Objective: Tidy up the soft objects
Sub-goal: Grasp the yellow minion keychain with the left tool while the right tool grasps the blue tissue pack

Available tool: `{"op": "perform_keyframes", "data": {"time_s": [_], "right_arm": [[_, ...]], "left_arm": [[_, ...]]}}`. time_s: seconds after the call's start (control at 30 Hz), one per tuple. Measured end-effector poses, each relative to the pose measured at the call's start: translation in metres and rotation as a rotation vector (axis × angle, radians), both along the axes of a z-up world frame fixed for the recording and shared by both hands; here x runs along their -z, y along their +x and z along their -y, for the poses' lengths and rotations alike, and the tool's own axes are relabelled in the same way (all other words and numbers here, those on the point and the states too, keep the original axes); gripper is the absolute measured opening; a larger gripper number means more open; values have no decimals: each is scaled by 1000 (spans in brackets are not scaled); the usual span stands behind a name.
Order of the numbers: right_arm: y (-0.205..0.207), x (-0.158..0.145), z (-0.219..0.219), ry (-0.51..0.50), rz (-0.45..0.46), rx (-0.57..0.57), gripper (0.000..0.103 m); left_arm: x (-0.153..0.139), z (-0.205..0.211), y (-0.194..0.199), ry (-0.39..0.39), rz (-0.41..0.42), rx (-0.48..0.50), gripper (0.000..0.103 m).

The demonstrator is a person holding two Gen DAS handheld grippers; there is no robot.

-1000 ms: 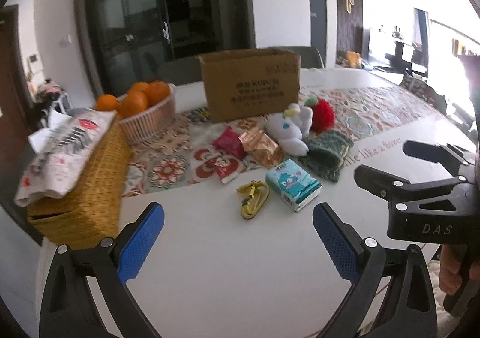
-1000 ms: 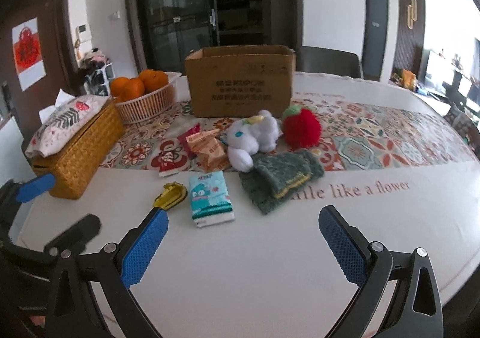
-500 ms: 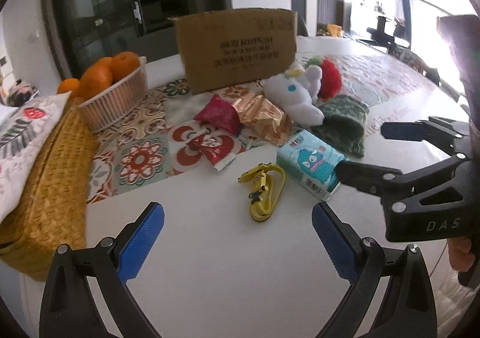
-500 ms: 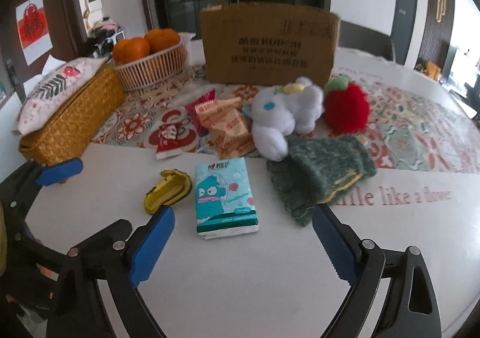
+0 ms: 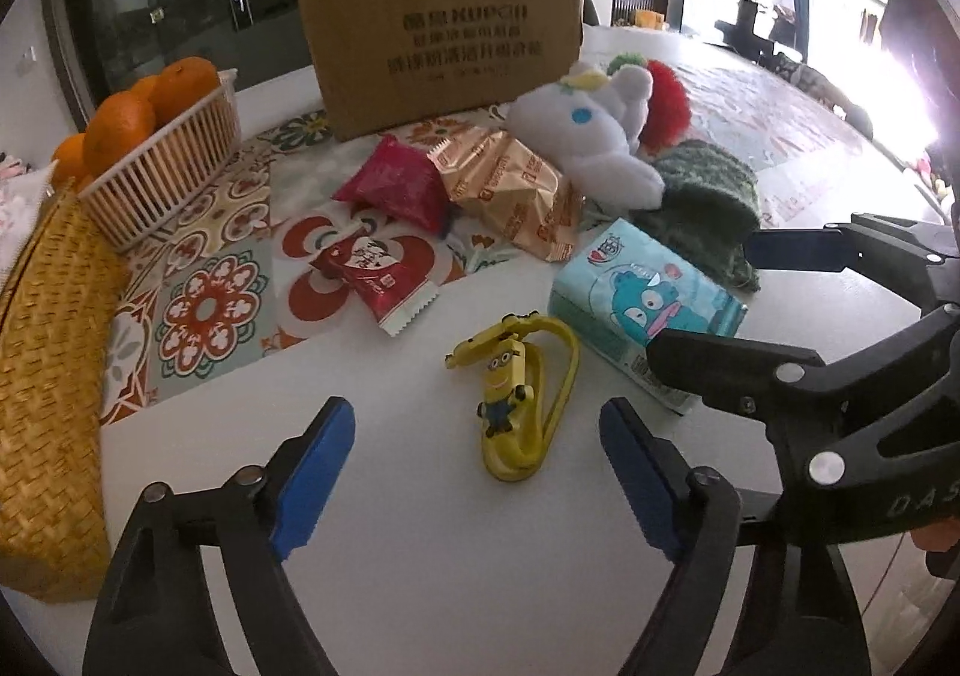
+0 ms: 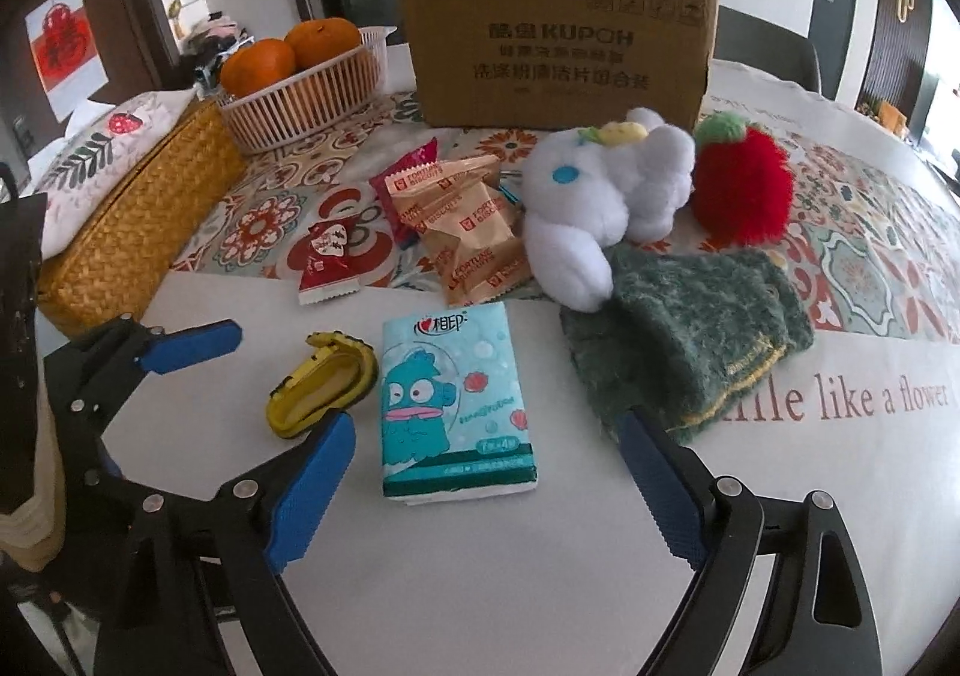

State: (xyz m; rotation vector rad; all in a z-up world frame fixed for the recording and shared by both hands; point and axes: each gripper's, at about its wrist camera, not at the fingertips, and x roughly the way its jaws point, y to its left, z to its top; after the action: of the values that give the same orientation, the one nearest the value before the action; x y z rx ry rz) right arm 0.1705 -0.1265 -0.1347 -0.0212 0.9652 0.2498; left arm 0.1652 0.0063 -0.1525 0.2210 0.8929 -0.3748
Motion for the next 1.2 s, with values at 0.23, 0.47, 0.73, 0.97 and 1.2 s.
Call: {"op": "perform_keyframes", "data": {"time_s": [0.23, 0.47, 0.73, 0.97, 1.2], "right_arm": [[11, 12, 2, 27, -49, 0, 85], [18, 15, -5, 19, -56, -15, 79], [17, 16, -4, 3, -47, -16, 55], [14, 15, 0, 19, -43, -9, 54], [6, 2, 5, 50, -16, 5, 54]], "left_arm": [[8, 3, 8, 3, -18, 0, 68], [7, 1, 11, -25, -29, 4, 38], [5, 0, 8, -44, -35, -19, 27], [3, -12, 10, -142, -81, -108, 24], [-6, -13, 4, -192, -75, -148, 23]]}}
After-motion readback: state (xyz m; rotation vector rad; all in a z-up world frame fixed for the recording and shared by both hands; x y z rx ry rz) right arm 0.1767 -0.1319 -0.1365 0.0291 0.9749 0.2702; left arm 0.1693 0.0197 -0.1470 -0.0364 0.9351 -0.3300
